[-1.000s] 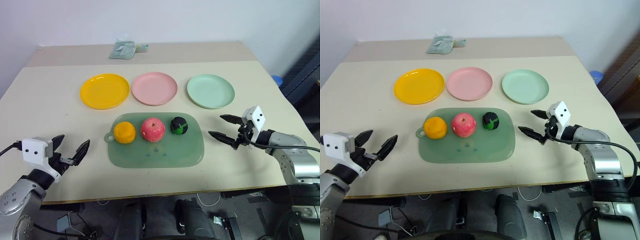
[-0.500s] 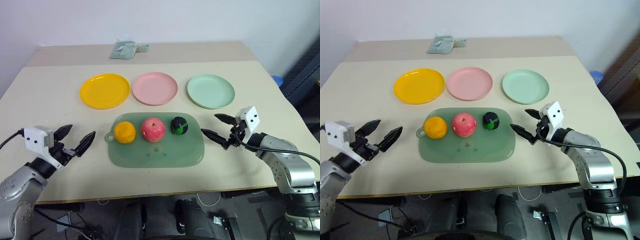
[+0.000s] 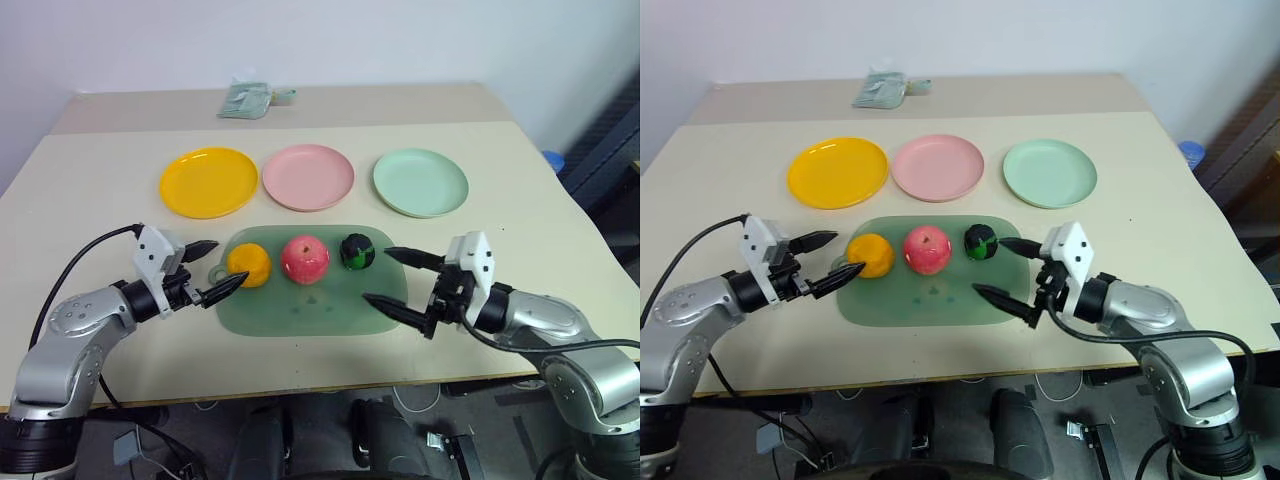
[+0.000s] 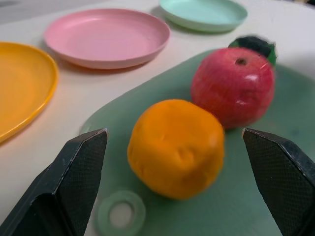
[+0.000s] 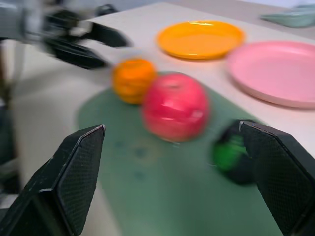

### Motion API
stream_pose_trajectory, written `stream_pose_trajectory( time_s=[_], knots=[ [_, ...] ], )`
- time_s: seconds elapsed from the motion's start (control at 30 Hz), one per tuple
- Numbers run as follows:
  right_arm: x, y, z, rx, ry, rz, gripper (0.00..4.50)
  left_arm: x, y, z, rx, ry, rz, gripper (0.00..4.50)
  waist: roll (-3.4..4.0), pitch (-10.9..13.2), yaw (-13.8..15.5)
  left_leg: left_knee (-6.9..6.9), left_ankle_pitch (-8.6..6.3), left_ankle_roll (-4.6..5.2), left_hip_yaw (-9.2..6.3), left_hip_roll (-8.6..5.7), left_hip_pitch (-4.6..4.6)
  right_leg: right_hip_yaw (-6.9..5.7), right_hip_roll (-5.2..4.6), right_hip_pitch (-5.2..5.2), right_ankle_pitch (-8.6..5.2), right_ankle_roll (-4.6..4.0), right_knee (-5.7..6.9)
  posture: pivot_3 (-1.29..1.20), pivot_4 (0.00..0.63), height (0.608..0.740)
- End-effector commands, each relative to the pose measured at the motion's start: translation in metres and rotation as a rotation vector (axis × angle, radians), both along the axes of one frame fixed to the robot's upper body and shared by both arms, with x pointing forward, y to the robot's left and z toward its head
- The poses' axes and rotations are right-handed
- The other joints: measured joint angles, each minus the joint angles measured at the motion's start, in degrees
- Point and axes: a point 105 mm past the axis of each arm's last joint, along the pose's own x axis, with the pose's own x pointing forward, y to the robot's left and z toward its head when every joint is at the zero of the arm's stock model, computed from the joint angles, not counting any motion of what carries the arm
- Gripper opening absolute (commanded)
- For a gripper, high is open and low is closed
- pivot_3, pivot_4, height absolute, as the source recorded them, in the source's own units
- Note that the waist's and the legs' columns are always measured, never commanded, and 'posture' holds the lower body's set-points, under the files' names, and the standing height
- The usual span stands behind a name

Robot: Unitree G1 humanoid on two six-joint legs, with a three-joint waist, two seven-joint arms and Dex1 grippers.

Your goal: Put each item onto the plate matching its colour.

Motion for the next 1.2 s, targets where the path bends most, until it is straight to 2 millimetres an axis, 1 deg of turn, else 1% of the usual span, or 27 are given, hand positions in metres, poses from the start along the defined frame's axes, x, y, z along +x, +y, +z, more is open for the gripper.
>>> stream_pose_trajectory(
  time_s=[0.03,0.17,0.27,0.4,0.43,0.47,0.53,0.57,0.67,0.8,0.9,1.03,1.13,1.2],
  knots=[
    [-0.007,0.011,0.006,0.020,-0.024,0.025,4.45,0.005,-0.011,0.001,0.024,-0.026,-0.043,4.50,0.00,0.0,0.0,0.00,0.00,0.00,0.01,0.00,-0.01,0.00,0.00,-0.01,0.00,0.00,0.00,0.00,0.150,0.740],
    [-0.007,0.015,0.008,0.033,-0.028,0.027,4.45,0.015,-0.017,-0.004,0.048,-0.014,-0.045,4.50,0.00,0.0,0.1,0.01,0.00,0.00,0.01,-0.01,0.00,0.00,0.00,0.00,0.00,0.00,0.00,0.00,0.150,0.740],
    [-0.010,0.017,0.008,0.028,-0.029,0.035,4.45,0.019,-0.024,-0.008,0.067,0.005,-0.063,4.50,-0.01,0.0,0.1,0.01,0.00,0.00,0.01,-0.01,-0.01,0.00,-0.01,0.00,0.00,0.01,0.00,0.00,0.150,0.740],
    [-0.012,0.018,0.007,0.027,-0.028,0.034,4.45,0.022,-0.032,-0.005,0.067,0.008,-0.081,4.50,-0.01,0.0,0.1,0.01,0.00,0.00,0.00,-0.01,-0.01,0.00,0.00,0.00,0.01,0.01,0.00,0.00,0.150,0.740],
    [-0.013,0.018,0.006,0.027,-0.028,0.033,4.50,0.022,-0.033,-0.004,0.060,0.010,-0.083,4.09,-0.01,0.0,0.1,0.01,0.00,0.00,0.00,-0.01,-0.01,0.01,0.00,0.00,0.01,0.01,0.00,0.00,0.150,0.740],
    [-0.013,0.019,0.006,0.029,-0.028,0.032,4.50,0.022,-0.033,-0.004,0.056,0.012,-0.080,3.97,-0.01,0.0,0.0,0.01,0.00,0.00,0.00,-0.01,-0.01,0.00,0.00,0.00,0.01,0.01,0.00,0.00,0.150,0.740],
    [-0.013,0.019,0.007,0.033,-0.031,0.028,4.50,0.022,-0.032,-0.004,0.067,0.015,-0.076,3.24,-0.01,0.0,0.0,0.01,0.00,0.00,-0.01,-0.01,-0.01,0.00,0.00,0.00,0.01,0.01,0.01,0.00,0.150,0.740],
    [-0.012,0.019,0.007,0.035,-0.034,0.024,4.50,0.022,-0.031,-0.005,0.075,0.013,-0.072,3.03,-0.01,0.0,0.0,0.01,0.00,0.00,-0.01,-0.01,-0.01,0.00,0.00,0.00,0.01,0.02,0.01,0.00,0.150,0.740],
    [-0.010,0.018,0.010,0.040,-0.045,0.010,4.50,0.025,-0.025,-0.004,0.086,-0.005,-0.026,3.03,-0.01,0.0,0.0,0.01,0.00,0.00,-0.01,-0.01,-0.01,0.00,0.00,0.00,0.01,0.02,0.01,0.00,0.150,0.740],
    [-0.008,0.017,0.011,0.041,-0.053,0.002,4.50,0.040,-0.006,0.007,0.071,-0.093,0.143,3.03,-0.01,0.0,0.1,0.01,0.00,0.00,-0.02,-0.01,-0.01,0.00,0.00,0.00,0.01,0.02,0.01,0.00,0.150,0.740],
    [-0.008,0.017,0.012,0.043,-0.055,0.002,4.50,0.053,0.011,0.019,0.017,-0.141,0.316,3.03,-0.03,0.0,0.1,0.02,0.01,0.00,-0.02,-0.02,-0.01,0.00,0.00,0.01,0.06,0.10,0.01,0.00,0.150,0.740],
    [-0.004,0.019,0.014,0.048,-0.060,0.004,4.50,0.078,0.041,0.045,-0.060,-0.233,0.689,3.03,-0.09,0.0,0.6,0.05,0.01,0.01,-0.05,-0.04,-0.01,0.00,0.00,0.04,0.12,0.21,0.02,0.00,0.150,0.740],
    [-0.001,0.020,0.014,0.048,-0.063,0.013,4.50,0.094,0.049,0.052,-0.118,-0.248,0.831,3.03,-0.15,0.0,1.2,0.08,0.01,0.01,-0.04,-0.09,-0.01,0.00,0.00,0.06,0.15,0.26,0.04,0.00,0.150,0.740],
    [0.001,0.021,0.015,0.044,-0.067,0.024,4.50,0.109,0.047,0.050,-0.097,-0.243,0.862,3.03,-0.17,0.0,1.3,0.08,0.01,0.01,-0.01,-0.11,-0.01,-0.01,0.01,0.06,0.15,0.27,0.04,0.00,0.150,0.740]
  ],
)
